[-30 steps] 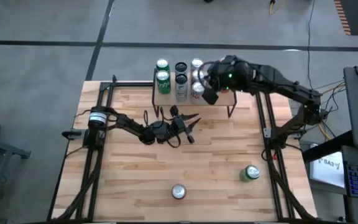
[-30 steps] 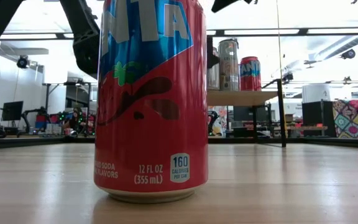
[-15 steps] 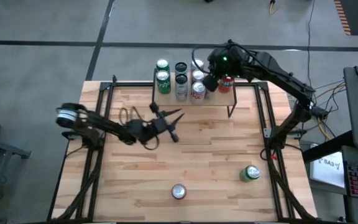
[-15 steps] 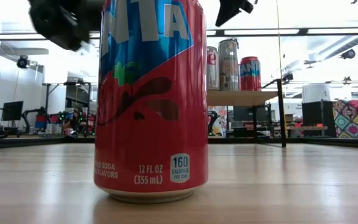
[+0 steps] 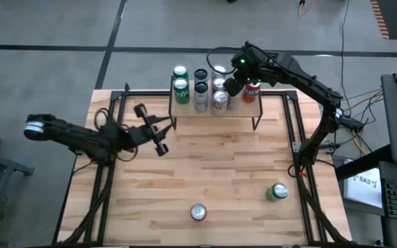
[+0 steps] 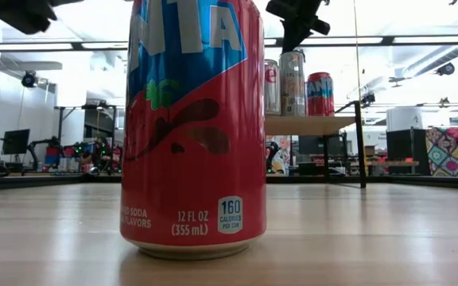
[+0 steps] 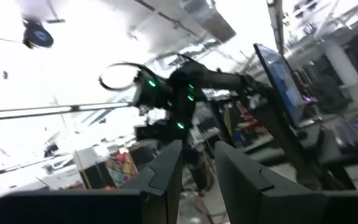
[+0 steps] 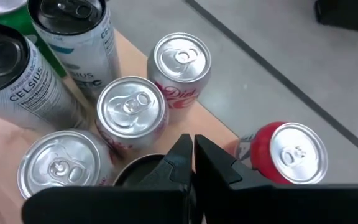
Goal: Place canned beverage on shelf
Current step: Adjust the soda cans on the shelf
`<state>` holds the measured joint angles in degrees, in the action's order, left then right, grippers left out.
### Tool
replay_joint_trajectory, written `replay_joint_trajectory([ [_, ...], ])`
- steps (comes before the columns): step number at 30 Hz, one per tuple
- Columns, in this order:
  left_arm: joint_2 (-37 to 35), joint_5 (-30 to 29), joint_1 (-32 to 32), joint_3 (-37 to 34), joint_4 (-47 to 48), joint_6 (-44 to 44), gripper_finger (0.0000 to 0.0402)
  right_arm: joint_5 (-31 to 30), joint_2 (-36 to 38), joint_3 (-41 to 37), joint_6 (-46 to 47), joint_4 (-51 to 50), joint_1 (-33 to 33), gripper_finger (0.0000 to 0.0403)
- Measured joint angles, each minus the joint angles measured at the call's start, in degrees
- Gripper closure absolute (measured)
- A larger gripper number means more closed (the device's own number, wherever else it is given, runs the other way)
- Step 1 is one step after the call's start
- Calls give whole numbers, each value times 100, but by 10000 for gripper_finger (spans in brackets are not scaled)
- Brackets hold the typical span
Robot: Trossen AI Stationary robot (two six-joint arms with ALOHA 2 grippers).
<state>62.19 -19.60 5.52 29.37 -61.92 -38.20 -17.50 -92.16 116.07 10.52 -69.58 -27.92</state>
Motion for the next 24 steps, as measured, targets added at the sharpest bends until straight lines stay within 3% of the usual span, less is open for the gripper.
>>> replay_joint_trajectory([
  [4, -377, -105, 0, -196, 448, 71, 320, -2, -61, 0, 1, -1, 2, 394],
  [12, -700, -143, 0, -412, 467, -34, 320, -2, -74, 0, 5, 167, 15, 394],
  [19, -775, -595, 0, -437, 473, -371, 320, 85, -74, -2, 1177, 288, 13, 394],
  [24, -757, -686, 0, -389, 455, -471, 320, 98, -74, -2, 1439, 291, 15, 394],
])
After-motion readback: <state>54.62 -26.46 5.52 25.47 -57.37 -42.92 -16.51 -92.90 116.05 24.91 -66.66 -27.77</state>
